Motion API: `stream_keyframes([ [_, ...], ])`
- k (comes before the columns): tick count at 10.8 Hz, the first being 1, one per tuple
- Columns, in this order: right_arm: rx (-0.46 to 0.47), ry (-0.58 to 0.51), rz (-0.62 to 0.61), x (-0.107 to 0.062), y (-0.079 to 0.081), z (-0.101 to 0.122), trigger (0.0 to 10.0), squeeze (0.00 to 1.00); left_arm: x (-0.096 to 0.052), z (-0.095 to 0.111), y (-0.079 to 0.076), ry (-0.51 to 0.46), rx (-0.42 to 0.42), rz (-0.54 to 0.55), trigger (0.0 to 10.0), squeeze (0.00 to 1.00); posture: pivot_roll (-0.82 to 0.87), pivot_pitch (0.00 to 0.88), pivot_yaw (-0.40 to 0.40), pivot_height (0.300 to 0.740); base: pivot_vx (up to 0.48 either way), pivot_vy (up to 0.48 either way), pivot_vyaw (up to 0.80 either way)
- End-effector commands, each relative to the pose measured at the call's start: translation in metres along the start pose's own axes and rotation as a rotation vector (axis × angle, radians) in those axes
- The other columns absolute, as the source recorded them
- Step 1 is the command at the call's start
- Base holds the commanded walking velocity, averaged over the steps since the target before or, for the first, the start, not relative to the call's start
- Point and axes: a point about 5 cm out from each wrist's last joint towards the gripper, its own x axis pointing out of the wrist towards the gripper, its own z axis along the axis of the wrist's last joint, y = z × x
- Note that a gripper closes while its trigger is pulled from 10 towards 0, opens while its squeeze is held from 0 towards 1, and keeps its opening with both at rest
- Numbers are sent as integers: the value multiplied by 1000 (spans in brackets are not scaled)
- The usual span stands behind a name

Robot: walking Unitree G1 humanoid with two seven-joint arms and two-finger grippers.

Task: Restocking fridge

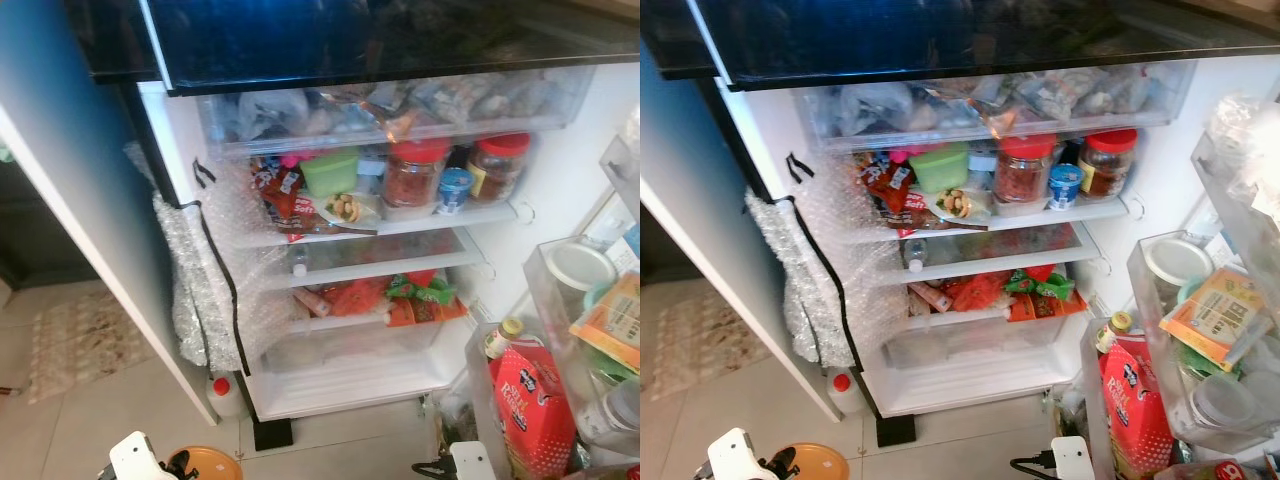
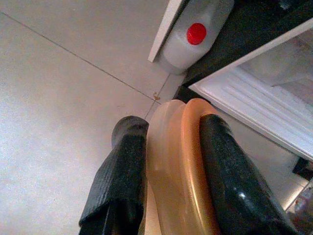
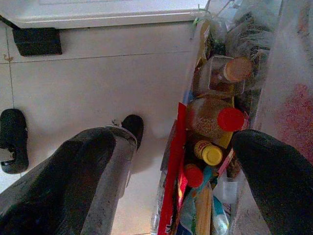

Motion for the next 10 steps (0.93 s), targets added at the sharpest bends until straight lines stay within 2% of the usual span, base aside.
stream_keyframes([
  [1, -7, 10, 7, 0, 3, -1, 10000, 0, 0, -3, -1, 18, 16, -10, 10000, 0, -35, 39, -4, 740, 0, 0, 0],
  [5, -45, 16, 1, 0, 4, -2, 10000, 0, 0, -1, -1, 16, 16, -15, 10000, 0, -33, 41, -2, 740, 0, 0, 0],
  [10, -58, 28, -42, -1, -5, -7, 10000, 0, 0, -2, -2, 19, 20, -21, 10000, 0, -33, 39, -3, 740, 0, 0, 0],
])
